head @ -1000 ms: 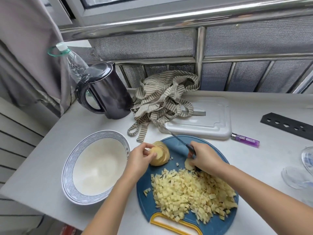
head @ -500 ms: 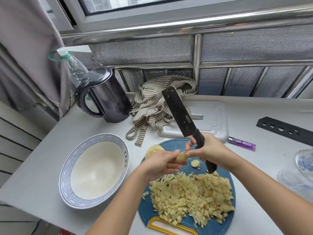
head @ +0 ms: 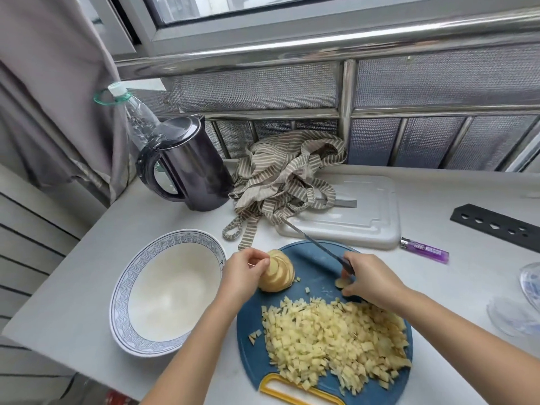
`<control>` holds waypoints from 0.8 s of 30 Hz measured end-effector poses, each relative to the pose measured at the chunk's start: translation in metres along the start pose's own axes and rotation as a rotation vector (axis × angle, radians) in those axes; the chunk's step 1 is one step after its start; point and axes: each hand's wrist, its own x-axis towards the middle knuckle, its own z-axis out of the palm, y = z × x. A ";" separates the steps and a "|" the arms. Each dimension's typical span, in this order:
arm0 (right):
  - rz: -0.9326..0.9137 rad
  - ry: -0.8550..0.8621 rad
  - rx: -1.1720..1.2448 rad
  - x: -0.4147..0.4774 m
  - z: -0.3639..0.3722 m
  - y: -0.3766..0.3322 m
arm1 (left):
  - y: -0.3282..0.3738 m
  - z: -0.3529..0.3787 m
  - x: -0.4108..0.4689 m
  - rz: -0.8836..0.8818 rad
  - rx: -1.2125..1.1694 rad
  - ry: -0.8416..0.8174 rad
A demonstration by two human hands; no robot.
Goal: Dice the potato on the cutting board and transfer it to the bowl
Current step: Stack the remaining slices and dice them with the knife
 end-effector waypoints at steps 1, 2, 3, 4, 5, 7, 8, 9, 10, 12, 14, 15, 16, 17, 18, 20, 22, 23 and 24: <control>0.000 0.010 -0.015 0.001 0.003 0.001 | -0.002 0.002 -0.001 0.011 0.023 0.006; -0.003 0.021 -0.033 0.002 0.005 0.002 | -0.003 0.004 -0.001 0.023 0.036 0.014; -0.010 0.035 -0.050 0.003 0.006 0.003 | -0.003 0.006 -0.001 0.031 0.044 0.022; -0.023 0.052 -0.064 0.005 0.007 0.003 | -0.003 0.007 -0.002 0.036 0.052 0.034; -0.037 0.065 -0.078 0.005 0.007 0.004 | -0.003 0.008 -0.002 0.035 0.064 0.047; -0.049 0.093 -0.091 0.006 0.006 0.005 | -0.003 0.008 -0.003 0.036 0.106 0.068; -0.047 0.107 -0.084 0.006 0.006 0.005 | -0.003 0.008 -0.004 0.044 0.138 0.077; -0.047 0.120 -0.061 0.004 0.005 0.004 | -0.003 0.007 -0.006 0.059 0.170 0.088; -0.051 0.131 -0.012 0.002 0.005 0.002 | -0.002 0.007 -0.008 0.079 0.184 0.101; -0.051 0.156 0.191 -0.005 0.001 -0.009 | 0.005 0.006 -0.011 0.108 0.108 0.094; -0.040 0.149 0.438 -0.012 -0.007 -0.025 | 0.016 0.007 -0.017 0.084 -0.098 -0.040; -0.041 0.116 0.554 -0.015 -0.012 -0.034 | 0.023 0.009 -0.021 0.062 -0.211 -0.147; -0.047 0.070 0.659 -0.017 -0.016 -0.042 | 0.030 0.010 -0.024 0.043 -0.299 -0.245; -0.052 0.031 0.738 -0.018 -0.019 -0.048 | 0.035 0.012 -0.027 0.038 -0.350 -0.308; -0.054 0.010 0.785 -0.019 -0.021 -0.052 | 0.039 0.014 -0.029 0.042 -0.379 -0.332; -0.052 -0.001 0.824 -0.020 -0.023 -0.059 | 0.042 0.015 -0.032 0.041 -0.440 -0.324; -0.052 0.009 0.831 -0.018 -0.022 -0.063 | 0.040 0.015 -0.033 0.010 -0.517 -0.310; -0.049 0.020 0.824 -0.017 -0.021 -0.063 | 0.038 0.015 -0.034 -0.012 -0.544 -0.303; -0.047 0.035 0.805 -0.015 -0.019 -0.063 | 0.037 0.014 -0.033 -0.033 -0.565 -0.282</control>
